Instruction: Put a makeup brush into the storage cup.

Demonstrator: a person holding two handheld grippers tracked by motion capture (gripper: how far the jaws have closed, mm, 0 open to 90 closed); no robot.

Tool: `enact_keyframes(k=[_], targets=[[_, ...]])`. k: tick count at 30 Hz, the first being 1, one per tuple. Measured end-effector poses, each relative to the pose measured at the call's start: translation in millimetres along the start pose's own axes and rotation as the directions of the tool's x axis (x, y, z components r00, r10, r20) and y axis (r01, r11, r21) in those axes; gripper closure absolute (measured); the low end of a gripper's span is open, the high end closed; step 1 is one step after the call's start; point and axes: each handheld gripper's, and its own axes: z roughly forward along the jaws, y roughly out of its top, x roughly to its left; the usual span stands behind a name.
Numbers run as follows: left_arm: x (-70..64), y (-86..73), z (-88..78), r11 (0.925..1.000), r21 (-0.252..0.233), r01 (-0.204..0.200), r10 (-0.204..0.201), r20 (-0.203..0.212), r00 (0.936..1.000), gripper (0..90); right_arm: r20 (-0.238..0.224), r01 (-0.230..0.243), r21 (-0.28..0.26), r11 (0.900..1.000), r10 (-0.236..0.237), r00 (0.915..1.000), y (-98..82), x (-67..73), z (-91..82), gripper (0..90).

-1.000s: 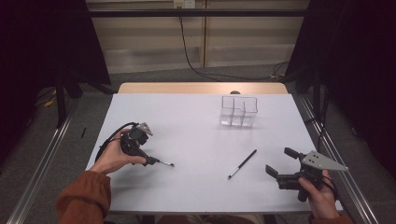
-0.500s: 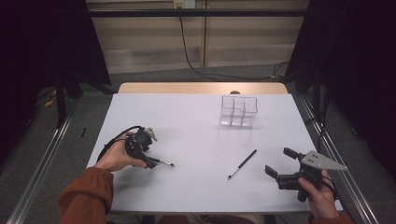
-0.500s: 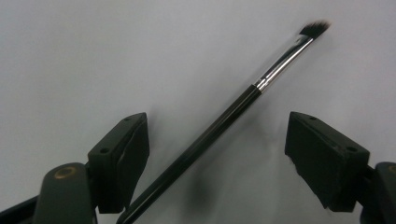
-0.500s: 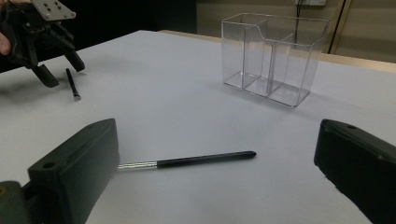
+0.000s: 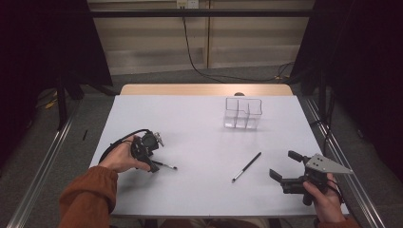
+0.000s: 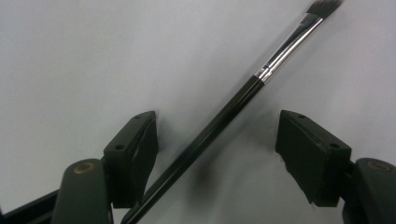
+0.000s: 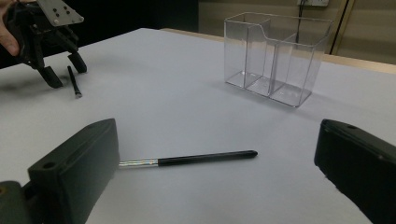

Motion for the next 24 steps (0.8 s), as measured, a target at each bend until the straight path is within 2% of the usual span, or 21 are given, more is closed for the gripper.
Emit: enact_keyframes(k=[5,9,11,12,16,20,24], targets=[[-0.6,2.0,-0.6,0.9998,0.021,-0.005,0.005,-0.006,1.0,33.0,-0.002,0.0,0.001,1.0,0.0,1.0,-0.3,-0.4,0.0,0.0],[-3.4,5.0,-1.6,0.9993,0.036,0.008,-0.008,-0.007,0.9999,38.7,-0.002,0.002,0.002,1.0,-0.002,1.0,-0.3,0.0,-0.3,0.0],[-2.9,5.0,-3.8,0.9993,0.036,0.001,-0.001,0.0,1.0,58.4,0.003,-0.002,0.004,1.0,0.002,1.0,-0.5,-0.7,-0.3,0.0],[-1.7,4.1,-5.2,0.9995,0.031,0.003,-0.004,0.009,1.0,64.4,0.004,-0.004,0.003,1.0,0.004,1.0,-0.5,-0.8,-0.4,0.0],[-1.9,4.9,-4.9,0.9992,0.038,-0.01,0.01,0.011,0.9999,68.4,0.003,-0.001,0.006,1.0,0.001,1.0,-0.6,-0.7,-0.3,0.0],[-2.6,5.6,-5.0,0.9986,0.043,-0.032,0.031,0.027,0.9992,78.6,0.003,-0.004,0.007,1.0,0.004,1.0,-0.8,-0.4,-1.1,0.0],[-2.8,5.2,-4.7,0.9986,0.04,-0.035,0.033,0.041,0.9986,84.1,0.005,-0.002,0.006,1.0,0.002,1.0,-1.2,-0.3,-1.8,0.0]])
